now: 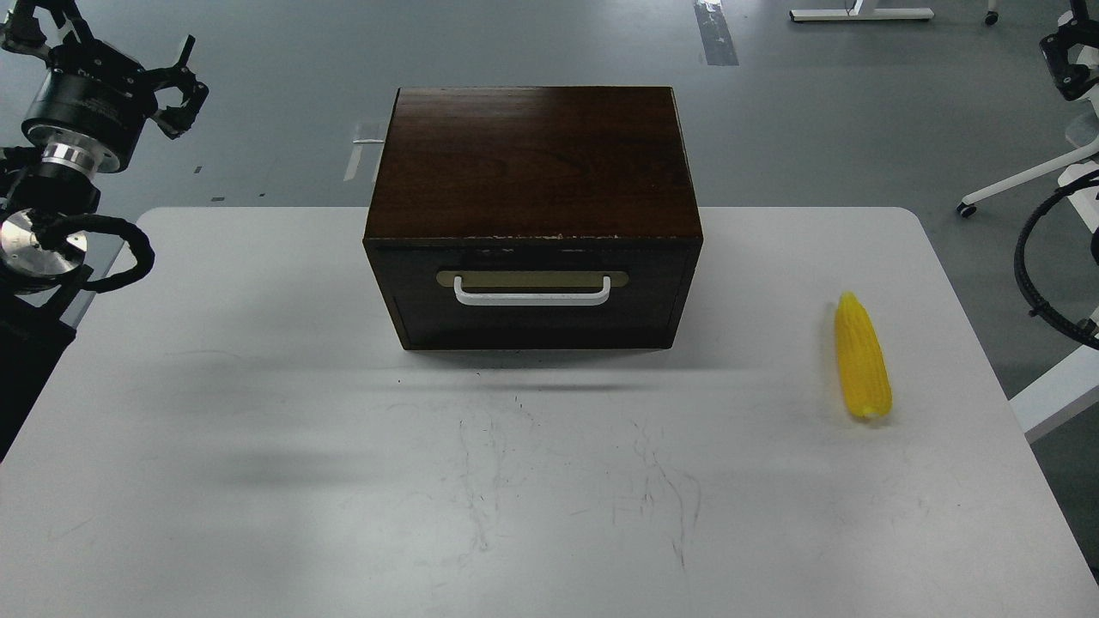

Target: Put corn in drawer with both arms

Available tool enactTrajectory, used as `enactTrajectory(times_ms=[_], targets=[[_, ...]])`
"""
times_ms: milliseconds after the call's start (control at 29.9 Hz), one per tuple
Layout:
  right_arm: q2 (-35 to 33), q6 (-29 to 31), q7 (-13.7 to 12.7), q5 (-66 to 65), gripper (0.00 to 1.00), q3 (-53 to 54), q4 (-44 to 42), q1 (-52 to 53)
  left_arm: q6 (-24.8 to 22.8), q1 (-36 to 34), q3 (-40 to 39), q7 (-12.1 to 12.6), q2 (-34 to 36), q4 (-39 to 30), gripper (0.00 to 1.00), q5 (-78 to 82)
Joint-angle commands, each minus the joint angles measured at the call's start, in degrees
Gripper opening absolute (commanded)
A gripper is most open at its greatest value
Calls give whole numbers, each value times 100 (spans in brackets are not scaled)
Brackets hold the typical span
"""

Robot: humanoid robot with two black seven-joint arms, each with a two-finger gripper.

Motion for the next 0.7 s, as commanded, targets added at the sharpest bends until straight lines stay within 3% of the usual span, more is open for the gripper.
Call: enactTrajectory(times_ms=[0, 402, 569, 670], targets=[[84, -1, 22, 0, 100, 13, 6, 8, 0, 16, -10, -1, 178, 19, 98, -33], [435, -1, 57, 0, 100, 13, -3, -27, 0, 297, 86, 25, 573, -384, 98, 98], [462, -1, 75, 0, 100, 39, -3, -27, 0, 297, 95, -10, 1074, -1174, 98, 634], [453, -1, 75, 0, 100, 65, -3, -1, 0, 306, 122, -1, 1705, -2244, 97, 1107]])
